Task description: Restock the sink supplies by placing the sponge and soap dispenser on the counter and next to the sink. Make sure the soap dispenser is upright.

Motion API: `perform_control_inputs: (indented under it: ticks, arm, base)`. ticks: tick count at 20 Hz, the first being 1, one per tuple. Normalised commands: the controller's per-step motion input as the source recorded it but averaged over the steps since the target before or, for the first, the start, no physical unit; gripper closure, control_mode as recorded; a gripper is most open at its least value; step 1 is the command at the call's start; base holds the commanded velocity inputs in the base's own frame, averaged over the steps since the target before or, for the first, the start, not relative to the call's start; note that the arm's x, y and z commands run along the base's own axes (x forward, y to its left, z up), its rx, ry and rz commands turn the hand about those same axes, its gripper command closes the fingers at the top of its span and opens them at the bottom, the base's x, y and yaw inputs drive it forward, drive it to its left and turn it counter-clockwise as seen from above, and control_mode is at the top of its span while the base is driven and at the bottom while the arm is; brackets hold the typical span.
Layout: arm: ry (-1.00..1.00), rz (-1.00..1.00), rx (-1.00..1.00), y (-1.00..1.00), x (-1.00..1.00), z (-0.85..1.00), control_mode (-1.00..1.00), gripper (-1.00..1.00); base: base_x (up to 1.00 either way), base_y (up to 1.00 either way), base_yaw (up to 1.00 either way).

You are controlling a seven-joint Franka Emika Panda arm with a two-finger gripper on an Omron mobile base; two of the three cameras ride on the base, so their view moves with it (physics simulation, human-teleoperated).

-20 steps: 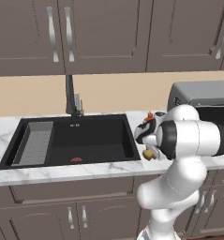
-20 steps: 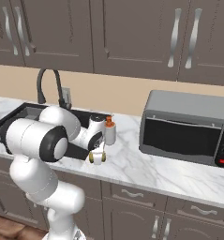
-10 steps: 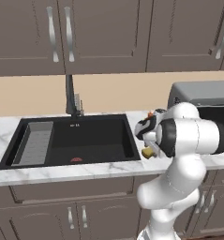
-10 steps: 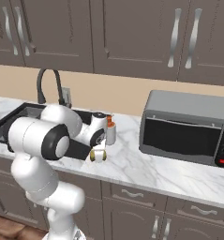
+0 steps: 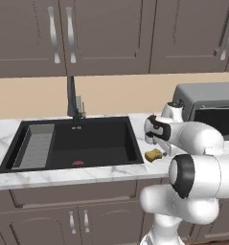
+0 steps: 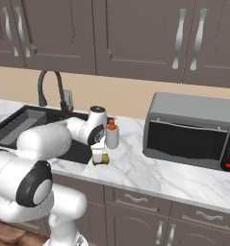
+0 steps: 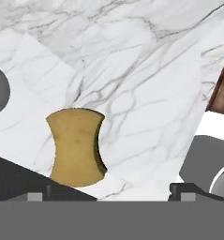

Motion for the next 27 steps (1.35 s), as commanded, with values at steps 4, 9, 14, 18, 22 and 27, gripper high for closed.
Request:
perform_control_inputs:
  ticks: [4,9,14,18,22,27]
  arm:
    - [-0.04,-0.01,0.0,0.0,-0.53,0.8,-1.0,-1.0]
    - [-0.1,0.0,0.0,0.07,-0.63,0.72,-1.0,-1.0]
    - [-0.24,0.0,-0.01,0.23,-0.74,0.61,-1.0,-1.0]
    - [-0.27,0.0,-0.06,0.21,-0.64,0.58,-1.0,-1.0]
    - [-0.2,0.0,-0.09,0.18,-0.53,0.67,-1.0,-1.0]
    - [-0.09,0.01,-0.14,0.05,-0.5,0.79,-1.0,-1.0]
  base:
    - [0.0,0.0,0.0]
    - [0.0,0.0,0.0]
    - [0.0,0.0,0.0]
    - [0.0,0.0,0.0]
    - [0.0,0.0,0.0]
    - [0.0,0.0,0.0]
